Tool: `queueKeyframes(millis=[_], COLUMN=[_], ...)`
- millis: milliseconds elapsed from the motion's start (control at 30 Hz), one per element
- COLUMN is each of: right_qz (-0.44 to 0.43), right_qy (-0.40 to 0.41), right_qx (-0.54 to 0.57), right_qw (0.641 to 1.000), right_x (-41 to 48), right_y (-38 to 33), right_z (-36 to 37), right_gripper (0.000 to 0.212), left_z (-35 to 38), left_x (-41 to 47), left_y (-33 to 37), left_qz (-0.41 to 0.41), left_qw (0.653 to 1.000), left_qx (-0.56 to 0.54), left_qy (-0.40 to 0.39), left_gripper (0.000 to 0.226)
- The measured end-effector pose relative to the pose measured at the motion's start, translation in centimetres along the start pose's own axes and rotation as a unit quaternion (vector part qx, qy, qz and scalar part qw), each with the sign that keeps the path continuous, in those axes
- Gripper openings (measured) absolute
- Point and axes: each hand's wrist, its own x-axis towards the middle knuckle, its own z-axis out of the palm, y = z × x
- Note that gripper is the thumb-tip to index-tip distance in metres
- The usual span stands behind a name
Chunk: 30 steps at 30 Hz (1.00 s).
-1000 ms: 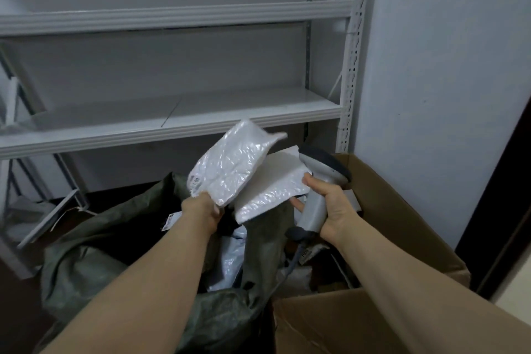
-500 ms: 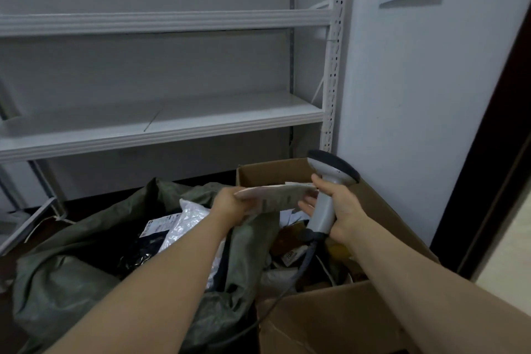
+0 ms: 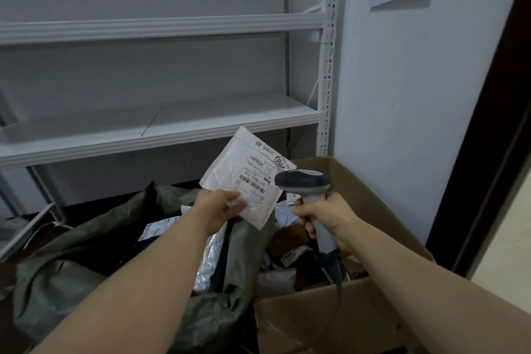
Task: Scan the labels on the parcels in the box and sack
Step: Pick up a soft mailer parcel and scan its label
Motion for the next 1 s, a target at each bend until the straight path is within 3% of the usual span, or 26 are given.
queueKeyframes(millis=[133,267,367,567,1000], right_qz=[0.01,0.06,0.072,0.071,0.067], right_qy=[-0.025,-0.099,-0.112,-0.117,-0.108], right_qx=[0.047,0.117,0.146,0.125,0.099], right_qw=[0.999,0.986,0.98,0.983,0.987], right_x=[-0.4,-1.0,-1.0,-1.0,-1.2], right_y=[-0.6,-1.7,-2.3,-2.8,-3.1], right_z=[0.3,0.9,1.5,2.6,3.1], right_gripper=[0.014,0.019,0.023,0.02,0.02], left_z=[-0.1,0.1,0.5,0.7,-0.3], left_x=[0.2,0.3,0.4,0.8,0.5], left_y=[-0.1,-0.3,-0.6,-1.1,-0.7], left_qz=[0.013,0.031,0.044,0.05,0.042], left_qw=[0.998,0.99,0.983,0.979,0.982], left_qx=[-0.058,-0.137,-0.179,-0.191,-0.172], left_qy=[-0.002,0.011,0.019,0.058,0.072], left_gripper=[0.021,0.016,0.033,0.046,0.05])
